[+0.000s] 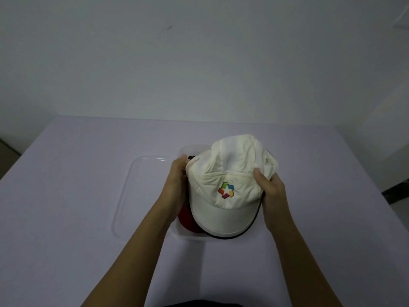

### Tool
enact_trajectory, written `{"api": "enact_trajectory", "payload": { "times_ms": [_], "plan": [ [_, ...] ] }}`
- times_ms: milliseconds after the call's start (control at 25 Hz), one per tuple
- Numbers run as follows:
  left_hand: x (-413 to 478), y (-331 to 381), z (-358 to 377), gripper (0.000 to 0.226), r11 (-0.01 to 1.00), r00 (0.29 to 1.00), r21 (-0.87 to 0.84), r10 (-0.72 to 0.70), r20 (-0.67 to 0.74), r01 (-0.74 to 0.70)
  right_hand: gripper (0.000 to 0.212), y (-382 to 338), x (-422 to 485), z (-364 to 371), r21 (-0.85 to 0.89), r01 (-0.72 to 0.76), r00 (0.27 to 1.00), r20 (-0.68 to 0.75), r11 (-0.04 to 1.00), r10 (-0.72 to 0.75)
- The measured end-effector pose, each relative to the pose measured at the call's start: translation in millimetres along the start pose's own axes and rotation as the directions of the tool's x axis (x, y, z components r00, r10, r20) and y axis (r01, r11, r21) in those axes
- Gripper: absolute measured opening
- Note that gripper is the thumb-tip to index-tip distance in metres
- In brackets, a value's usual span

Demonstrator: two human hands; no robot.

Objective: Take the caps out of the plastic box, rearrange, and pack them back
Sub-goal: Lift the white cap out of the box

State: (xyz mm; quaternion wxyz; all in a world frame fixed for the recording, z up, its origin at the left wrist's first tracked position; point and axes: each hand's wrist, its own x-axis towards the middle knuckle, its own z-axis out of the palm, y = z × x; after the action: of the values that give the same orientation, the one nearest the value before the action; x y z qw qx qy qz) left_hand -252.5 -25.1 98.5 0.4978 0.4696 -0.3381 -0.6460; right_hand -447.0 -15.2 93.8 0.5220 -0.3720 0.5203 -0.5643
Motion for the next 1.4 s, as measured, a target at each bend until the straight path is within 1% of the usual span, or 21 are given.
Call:
{"api": "enact_trajectory", "payload": {
  "times_ms": [40,80,120,160,280,400,480,560,600,680,760,840,880,960,1000,1080,1120,1200,1240,1320,1400],
  "plan": [
    [0.9,-1.1,1.0,0.032,0.998,1.000,0.060,-0.012,-0.025,0.013,0.016,-1.1,-1.6,4.5,-0.007,-0.004,0.999,-0.035,1.000,0.004],
    [1.3,-2.8,2.0,0.027,0.994,0.997,0.106,0.012,-0.077,-0.004,0.017,0.8,-2.0,8.1,-0.019,-0.016,0.996,-0.089,1.000,0.014],
    [1.2,-5.3,2.7,0.015,0.995,0.990,0.091,0.045,-0.135,-0.033,0.016,1.4,-3.5,11.3,-0.025,-0.033,0.988,-0.152,0.999,0.029],
    [1.5,-7.0,3.8,0.005,0.998,0.980,0.041,0.061,-0.191,-0.055,0.015,5.2,-2.8,10.9,-0.014,-0.038,0.981,-0.189,0.999,0.034],
    [0.8,-9.9,-0.8,0.014,0.984,0.952,-0.134,0.072,-0.296,-0.116,0.019,8.1,-4.0,11.2,0.090,-0.088,0.969,-0.221,0.992,0.106],
    [3.0,-13.9,-9.8,0.024,0.961,0.962,-0.258,0.027,-0.271,-0.099,0.024,12.7,-3.1,10.2,0.037,-0.114,0.966,-0.231,0.993,0.119],
    [4.9,-18.6,-12.3,0.029,0.985,0.960,-0.165,-0.001,-0.281,-0.048,0.028,13.3,-3.9,14.3,-0.018,-0.117,0.962,-0.251,0.993,0.109],
    [6.8,-19.6,-9.5,0.036,1.000,0.933,-0.026,-0.017,-0.358,0.009,0.035,14.0,-5.4,20.2,-0.060,-0.146,0.954,-0.272,0.987,0.125],
    [8.8,-20.3,-8.0,0.040,1.000,0.918,0.000,-0.025,-0.396,0.027,0.039,14.7,-5.9,21.8,-0.074,-0.170,0.949,-0.281,0.983,0.143],
    [15.2,-21.8,-8.9,0.047,0.998,0.899,-0.039,-0.066,-0.432,0.055,0.049,17.7,-6.7,22.4,-0.058,-0.207,0.940,-0.290,0.977,0.182],
    [24.4,-22.2,-11.7,0.051,0.992,0.898,-0.109,-0.102,-0.429,0.061,0.054,23.1,-11.0,17.9,-0.118,-0.235,0.947,-0.252,0.965,0.200],
    [33.4,-19.3,-11.0,0.049,0.990,0.906,-0.132,-0.104,-0.411,0.054,0.036,28.7,-19.6,12.0,-0.212,-0.237,0.953,-0.238,0.948,0.185],
    [37.7,-17.9,-8.8,0.046,0.991,0.922,-0.126,-0.088,-0.376,0.043,0.024,32.2,-23.6,8.8,-0.216,-0.224,0.951,-0.262,0.950,0.165],
    [42.4,-17.8,2.3,0.034,0.997,0.971,-0.060,-0.062,-0.232,0.050,0.020,33.6,-31.3,4.3,-0.164,-0.188,0.930,-0.347,0.968,0.122],
    [43.0,-19.9,12.5,0.032,0.996,0.985,0.010,-0.087,-0.147,0.090,0.024,31.7,-33.2,0.5,-0.107,-0.170,0.908,-0.404,0.980,0.114],
    [41.0,-29.8,33.7,0.040,0.972,0.987,0.171,-0.162,-0.011,0.162,0.035,28.4,-33.5,-11.4,-0.042,-0.109,0.876,-0.477,0.993,0.076],
    [39.3,-34.7,45.2,0.045,0.962,0.986,0.225,-0.166,0.035,0.154,0.044,29.5,-32.2,-22.5,-0.026,-0.066,0.884,-0.464,0.997,0.046],
    [38.8,-37.5,71.6,0.044,0.967,0.994,0.243,-0.095,0.062,0.077,0.073,30.1,-27.8,-50.2,-0.054,0.027,0.940,-0.339,0.998,-0.044],
    [40.2,-35.1,85.5,0.040,0.974,0.997,0.222,-0.053,0.061,0.039,0.091,29.4,-24.4,-65.6,-0.117,0.070,0.962,-0.254,0.991,-0.098],
    [48.5,-38.2,111.3,0.037,0.977,0.996,0.214,-0.016,0.085,-0.003,0.120,28.5,-11.5,-95.4,-0.351,0.095,0.980,-0.131,0.931,-0.150],
    [64.4,-57.2,133.9,0.041,0.966,0.995,0.256,-0.047,0.093,0.022,0.131,37.8,10.4,-128.6,-0.534,0.012,0.985,-0.138,0.845,-0.101]
  ]
}}
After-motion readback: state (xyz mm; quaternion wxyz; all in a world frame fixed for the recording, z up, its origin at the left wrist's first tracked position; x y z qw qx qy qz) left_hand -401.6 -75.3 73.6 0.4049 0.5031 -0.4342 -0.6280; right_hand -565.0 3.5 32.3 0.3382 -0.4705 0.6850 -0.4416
